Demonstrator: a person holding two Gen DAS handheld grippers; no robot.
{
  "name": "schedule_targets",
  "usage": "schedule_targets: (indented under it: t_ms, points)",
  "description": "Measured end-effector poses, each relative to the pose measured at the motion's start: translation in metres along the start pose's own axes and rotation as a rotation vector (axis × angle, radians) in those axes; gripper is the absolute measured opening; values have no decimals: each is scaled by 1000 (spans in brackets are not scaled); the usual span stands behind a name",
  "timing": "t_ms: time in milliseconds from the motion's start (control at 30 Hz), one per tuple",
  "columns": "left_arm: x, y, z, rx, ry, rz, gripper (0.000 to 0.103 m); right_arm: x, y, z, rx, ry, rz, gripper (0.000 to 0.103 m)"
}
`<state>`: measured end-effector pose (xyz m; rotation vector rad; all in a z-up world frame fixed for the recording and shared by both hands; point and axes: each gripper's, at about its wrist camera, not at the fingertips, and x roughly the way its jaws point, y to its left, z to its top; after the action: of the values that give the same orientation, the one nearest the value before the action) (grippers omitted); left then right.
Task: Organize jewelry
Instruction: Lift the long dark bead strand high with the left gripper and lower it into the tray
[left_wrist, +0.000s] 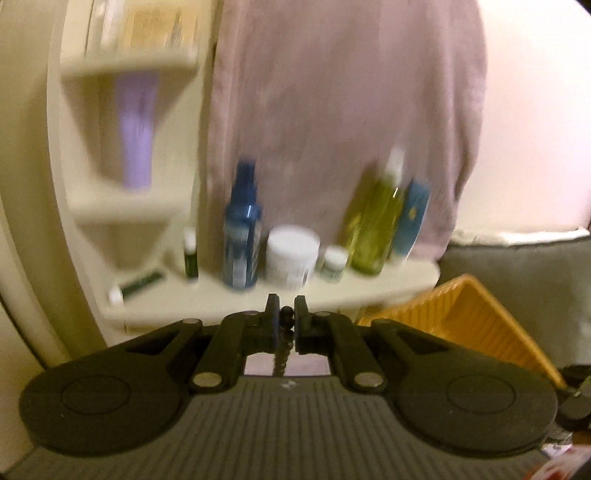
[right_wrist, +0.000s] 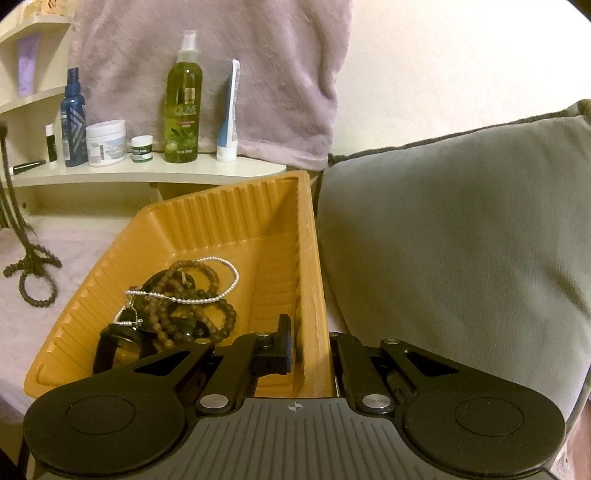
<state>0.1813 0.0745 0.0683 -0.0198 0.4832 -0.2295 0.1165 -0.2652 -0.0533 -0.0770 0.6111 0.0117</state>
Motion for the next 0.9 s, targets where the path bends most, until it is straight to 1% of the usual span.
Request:
schedule_targets:
  t_ms: [267, 433, 633, 833, 900]
  points:
    - [-33, -17, 55, 72, -118, -34, 6, -3, 2, 3, 1, -12, 6, 5]
    - [-49, -26, 79, 91, -177, -53, 6, -3, 4, 5, 0, -18, 9, 5]
    - [-65, -41, 107, 114, -234, -107, 6, -4, 4, 5, -1, -21, 9, 5]
    - [-78, -66, 132, 161, -292, -157, 6, -4, 5, 7, -2, -23, 10, 5]
    - [-80, -75, 140, 163, -305, -187, 6, -4, 5, 7, -1, -23, 10, 5]
